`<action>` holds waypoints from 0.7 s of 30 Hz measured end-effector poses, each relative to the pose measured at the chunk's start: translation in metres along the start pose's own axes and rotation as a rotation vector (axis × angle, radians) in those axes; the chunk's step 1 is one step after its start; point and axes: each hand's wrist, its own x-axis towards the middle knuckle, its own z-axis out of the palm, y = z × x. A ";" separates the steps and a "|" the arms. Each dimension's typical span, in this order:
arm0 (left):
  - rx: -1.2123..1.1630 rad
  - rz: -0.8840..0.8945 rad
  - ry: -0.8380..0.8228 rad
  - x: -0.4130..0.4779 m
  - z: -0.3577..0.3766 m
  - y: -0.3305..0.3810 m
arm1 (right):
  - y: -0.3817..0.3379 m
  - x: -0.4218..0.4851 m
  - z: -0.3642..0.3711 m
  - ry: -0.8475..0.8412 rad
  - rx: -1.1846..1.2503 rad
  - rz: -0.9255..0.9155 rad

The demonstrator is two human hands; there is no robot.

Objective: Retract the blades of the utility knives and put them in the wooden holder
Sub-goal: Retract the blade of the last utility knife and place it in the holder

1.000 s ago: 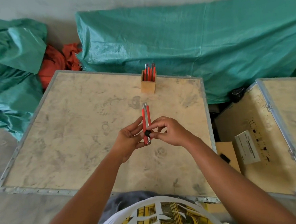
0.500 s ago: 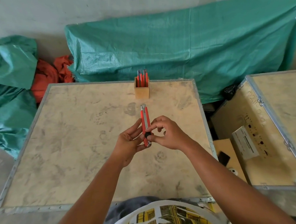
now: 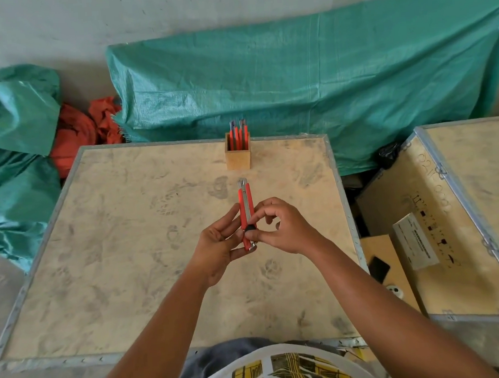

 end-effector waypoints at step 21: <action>0.244 0.088 0.088 0.172 -0.009 0.114 | 0.004 0.198 -0.066 0.212 0.199 -0.014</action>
